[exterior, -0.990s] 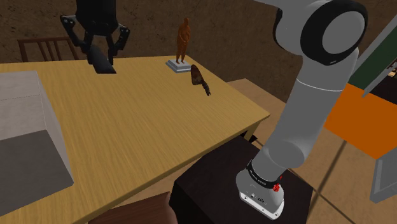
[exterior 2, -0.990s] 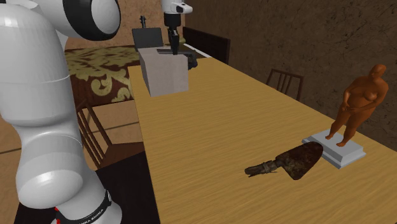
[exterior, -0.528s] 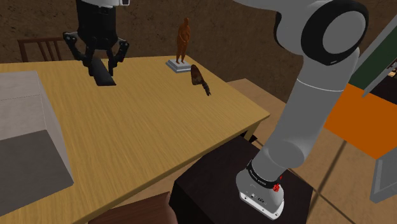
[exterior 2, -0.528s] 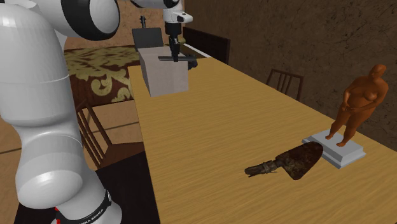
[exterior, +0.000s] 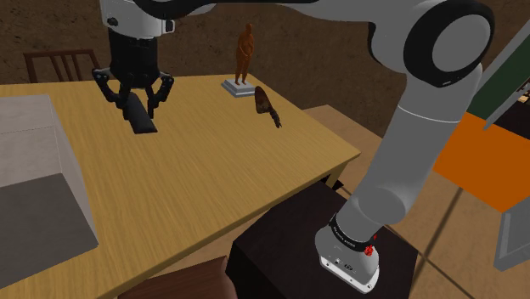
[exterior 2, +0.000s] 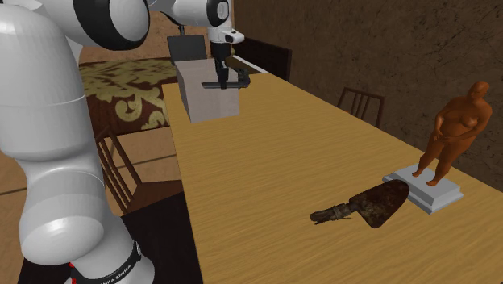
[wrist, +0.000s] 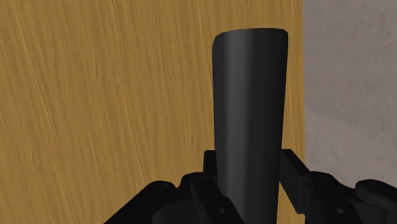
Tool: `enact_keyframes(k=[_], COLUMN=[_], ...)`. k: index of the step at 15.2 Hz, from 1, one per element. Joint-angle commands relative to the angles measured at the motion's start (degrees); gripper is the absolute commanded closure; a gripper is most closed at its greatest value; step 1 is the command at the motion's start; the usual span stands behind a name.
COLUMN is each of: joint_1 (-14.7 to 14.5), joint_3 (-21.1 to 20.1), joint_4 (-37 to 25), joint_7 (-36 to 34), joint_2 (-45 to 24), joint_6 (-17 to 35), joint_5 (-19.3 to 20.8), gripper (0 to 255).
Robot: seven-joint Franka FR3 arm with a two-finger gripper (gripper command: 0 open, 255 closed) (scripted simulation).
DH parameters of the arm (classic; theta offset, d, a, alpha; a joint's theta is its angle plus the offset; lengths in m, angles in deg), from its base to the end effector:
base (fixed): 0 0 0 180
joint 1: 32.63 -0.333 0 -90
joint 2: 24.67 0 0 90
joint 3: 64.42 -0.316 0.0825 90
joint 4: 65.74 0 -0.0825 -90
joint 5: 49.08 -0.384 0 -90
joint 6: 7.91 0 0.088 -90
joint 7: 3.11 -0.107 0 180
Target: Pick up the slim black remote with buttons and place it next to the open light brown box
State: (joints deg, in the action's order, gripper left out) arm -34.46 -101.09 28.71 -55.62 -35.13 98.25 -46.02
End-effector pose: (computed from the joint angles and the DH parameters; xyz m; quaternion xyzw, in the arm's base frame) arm 0.4996 0.3589 0.5251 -0.9919 0.1207 -0.0002 0.0406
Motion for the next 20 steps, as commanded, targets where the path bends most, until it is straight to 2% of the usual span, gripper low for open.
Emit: enact_keyframes(k=[1, 20], joint_1=[0.00, -0.44], joint_3=[0.04, 0.86], joint_4=[1.44, 12.22], joint_7=[-0.06, -1.24], joint_2=[-0.18, -3.72], joint_6=[1.62, 15.28], joint_5=[0.13, 2.69], gripper=[255, 255])
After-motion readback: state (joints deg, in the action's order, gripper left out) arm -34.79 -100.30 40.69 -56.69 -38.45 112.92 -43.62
